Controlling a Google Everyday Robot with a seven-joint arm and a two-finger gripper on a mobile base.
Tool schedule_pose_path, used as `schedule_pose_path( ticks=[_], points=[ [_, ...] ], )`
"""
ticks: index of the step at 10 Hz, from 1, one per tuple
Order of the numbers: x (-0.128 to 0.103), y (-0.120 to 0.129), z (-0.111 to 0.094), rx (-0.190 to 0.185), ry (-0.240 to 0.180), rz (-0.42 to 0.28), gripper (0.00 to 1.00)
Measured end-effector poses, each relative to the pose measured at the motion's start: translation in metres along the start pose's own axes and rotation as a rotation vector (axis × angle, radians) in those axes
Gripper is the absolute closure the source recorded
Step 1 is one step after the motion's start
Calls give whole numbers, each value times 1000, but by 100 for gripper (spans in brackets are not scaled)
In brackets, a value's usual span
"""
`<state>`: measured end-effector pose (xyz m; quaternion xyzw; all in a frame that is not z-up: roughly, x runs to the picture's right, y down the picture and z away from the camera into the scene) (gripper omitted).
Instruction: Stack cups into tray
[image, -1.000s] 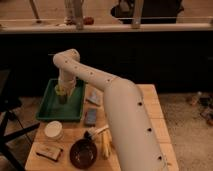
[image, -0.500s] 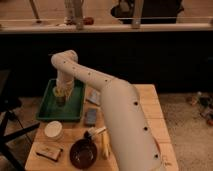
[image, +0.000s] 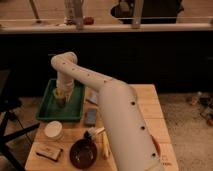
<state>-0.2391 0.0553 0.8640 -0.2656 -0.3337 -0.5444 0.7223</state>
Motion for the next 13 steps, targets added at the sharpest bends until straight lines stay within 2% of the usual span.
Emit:
schedule_pose_path(
  ticks=[9,12,13],
  points=[
    [-1,4,19,-35,-29,17,100],
    [-1,6,22,-41,-32,19,85],
    [-1,7,23,-42,-33,18,85]
  ],
)
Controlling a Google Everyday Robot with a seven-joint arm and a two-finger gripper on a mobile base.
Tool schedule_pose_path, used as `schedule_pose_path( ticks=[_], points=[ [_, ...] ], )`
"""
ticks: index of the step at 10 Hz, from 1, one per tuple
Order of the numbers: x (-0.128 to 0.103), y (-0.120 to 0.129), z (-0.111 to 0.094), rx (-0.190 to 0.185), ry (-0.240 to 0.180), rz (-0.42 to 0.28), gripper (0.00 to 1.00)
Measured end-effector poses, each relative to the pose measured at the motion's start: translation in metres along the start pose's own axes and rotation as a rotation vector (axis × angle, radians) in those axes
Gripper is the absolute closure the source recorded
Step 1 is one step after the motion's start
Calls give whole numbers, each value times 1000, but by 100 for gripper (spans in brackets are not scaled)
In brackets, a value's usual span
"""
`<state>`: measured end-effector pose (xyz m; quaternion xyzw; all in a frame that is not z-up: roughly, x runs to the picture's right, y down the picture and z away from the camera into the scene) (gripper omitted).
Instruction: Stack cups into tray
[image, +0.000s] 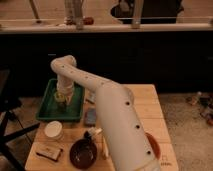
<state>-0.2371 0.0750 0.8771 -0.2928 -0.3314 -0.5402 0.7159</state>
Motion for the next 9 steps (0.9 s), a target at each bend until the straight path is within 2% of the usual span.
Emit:
schedule_pose_path(
  ticks=[4,9],
  points=[
    [-1,2,4,-7,-3,0,71],
    [-1,9,6,-20,-6,-4,66]
  ],
)
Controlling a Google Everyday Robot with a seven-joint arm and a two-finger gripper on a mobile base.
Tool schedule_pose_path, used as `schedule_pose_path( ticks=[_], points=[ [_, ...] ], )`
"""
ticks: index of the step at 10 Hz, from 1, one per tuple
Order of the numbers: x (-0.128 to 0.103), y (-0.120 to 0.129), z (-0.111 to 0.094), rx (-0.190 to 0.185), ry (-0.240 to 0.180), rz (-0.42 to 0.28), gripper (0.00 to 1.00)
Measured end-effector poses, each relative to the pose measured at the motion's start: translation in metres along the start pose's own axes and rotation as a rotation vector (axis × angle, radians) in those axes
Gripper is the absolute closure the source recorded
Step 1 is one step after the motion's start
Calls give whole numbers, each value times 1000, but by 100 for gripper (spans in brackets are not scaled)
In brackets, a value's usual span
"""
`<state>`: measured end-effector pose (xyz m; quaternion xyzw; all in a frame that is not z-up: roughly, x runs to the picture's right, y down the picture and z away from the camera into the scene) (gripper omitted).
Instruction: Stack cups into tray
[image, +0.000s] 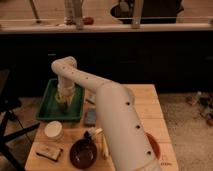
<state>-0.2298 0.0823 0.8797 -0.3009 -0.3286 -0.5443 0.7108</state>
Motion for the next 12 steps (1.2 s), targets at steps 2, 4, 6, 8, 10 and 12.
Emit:
schedule_pose_path(
  ticks=[2,4,6,8,10,12],
  points=[
    [0,2,1,-5,-1,-3,66],
    [0,6,0,-10,-2,-6,66],
    [0,9,-2,-14,-2,-10,66],
    [-1,10,-3,-17,-2,-13,66],
    [-1,14,-3,-24,-5,-16,66],
    [-1,17,-5,-27,-7,-18,66]
  ],
)
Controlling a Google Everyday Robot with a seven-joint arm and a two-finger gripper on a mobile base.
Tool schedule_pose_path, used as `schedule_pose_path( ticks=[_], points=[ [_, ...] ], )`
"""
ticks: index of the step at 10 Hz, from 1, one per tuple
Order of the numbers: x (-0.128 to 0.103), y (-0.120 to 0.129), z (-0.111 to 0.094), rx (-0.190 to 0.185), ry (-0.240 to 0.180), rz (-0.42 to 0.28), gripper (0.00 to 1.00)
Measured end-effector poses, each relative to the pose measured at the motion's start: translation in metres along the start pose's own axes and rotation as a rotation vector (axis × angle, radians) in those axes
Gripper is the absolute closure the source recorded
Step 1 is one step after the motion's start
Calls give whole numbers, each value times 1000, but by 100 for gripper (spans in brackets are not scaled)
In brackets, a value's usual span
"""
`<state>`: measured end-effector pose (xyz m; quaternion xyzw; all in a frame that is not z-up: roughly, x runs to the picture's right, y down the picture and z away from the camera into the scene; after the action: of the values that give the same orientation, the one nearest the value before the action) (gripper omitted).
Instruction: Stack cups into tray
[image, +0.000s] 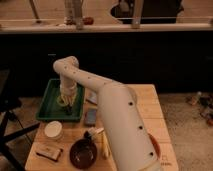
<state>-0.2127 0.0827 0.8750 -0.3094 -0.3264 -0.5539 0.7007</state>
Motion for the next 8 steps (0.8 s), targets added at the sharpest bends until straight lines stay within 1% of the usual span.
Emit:
schedule_pose_path(
  ticks=[8],
  points=[
    [-3,6,4,-8,-15,2,66]
  ],
)
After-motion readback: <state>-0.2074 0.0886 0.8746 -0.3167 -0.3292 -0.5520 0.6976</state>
